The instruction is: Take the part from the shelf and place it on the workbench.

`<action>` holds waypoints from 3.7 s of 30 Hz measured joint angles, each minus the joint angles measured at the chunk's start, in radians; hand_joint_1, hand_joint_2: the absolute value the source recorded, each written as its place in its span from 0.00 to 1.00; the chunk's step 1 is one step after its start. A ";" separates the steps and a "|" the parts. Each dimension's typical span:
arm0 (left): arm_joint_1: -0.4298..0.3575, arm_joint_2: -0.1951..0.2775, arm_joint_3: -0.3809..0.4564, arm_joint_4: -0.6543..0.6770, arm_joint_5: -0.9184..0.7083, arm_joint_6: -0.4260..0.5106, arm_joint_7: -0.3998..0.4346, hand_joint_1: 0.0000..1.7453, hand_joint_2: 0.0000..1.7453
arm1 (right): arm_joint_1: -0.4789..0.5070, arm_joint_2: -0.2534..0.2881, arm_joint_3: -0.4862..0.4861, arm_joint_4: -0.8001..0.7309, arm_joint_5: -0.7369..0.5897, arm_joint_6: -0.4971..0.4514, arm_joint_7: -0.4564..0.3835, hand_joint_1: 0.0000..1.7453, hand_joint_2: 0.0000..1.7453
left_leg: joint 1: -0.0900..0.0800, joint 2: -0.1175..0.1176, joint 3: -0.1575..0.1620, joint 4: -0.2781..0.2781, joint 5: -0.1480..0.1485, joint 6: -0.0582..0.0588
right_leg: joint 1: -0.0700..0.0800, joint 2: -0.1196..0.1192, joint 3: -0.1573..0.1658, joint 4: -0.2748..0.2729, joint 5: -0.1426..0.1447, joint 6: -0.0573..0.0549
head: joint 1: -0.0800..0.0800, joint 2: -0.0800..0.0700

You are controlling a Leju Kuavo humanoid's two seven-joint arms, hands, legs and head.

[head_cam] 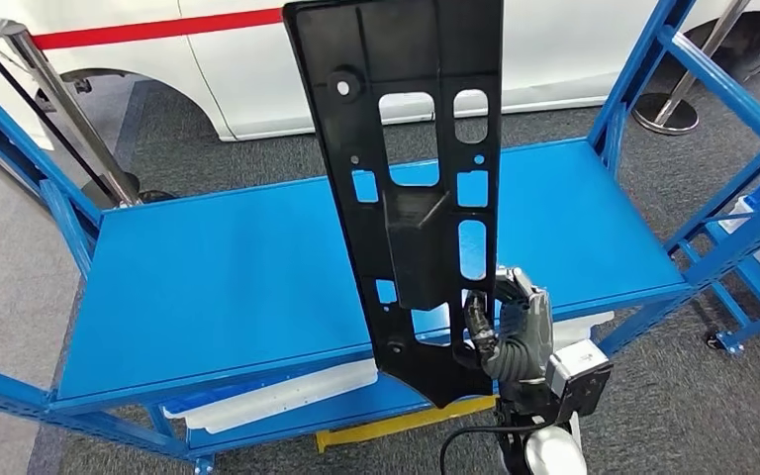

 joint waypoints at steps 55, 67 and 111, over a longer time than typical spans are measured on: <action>0.005 0.002 0.076 0.001 -0.041 0.013 0.045 0.00 1.00 | 0.276 0.077 -0.216 -0.017 -0.092 0.247 -0.191 0.98 1.00 | -0.014 0.051 0.020 -0.119 0.120 0.037 | 0.016 -0.065 0.108 -0.008 -0.087 0.032 | 0.000 0.000; 0.014 -0.006 0.136 0.001 -0.035 0.017 0.039 0.00 1.00 | 0.378 0.203 -0.589 -0.073 -0.056 0.419 -0.216 0.98 1.00 | -0.007 -0.008 0.023 0.044 0.001 0.014 | 0.017 0.043 0.026 -0.008 -0.016 -0.010 | 0.000 0.000; 0.014 -0.027 0.235 -0.002 -0.142 0.014 0.028 0.00 1.00 | 0.552 0.287 -0.909 -0.176 0.308 -0.220 -0.280 0.98 1.00 | -0.006 0.059 0.122 -0.171 0.055 0.052 | -0.008 0.001 -0.119 0.249 -0.110 0.052 | 0.008 0.000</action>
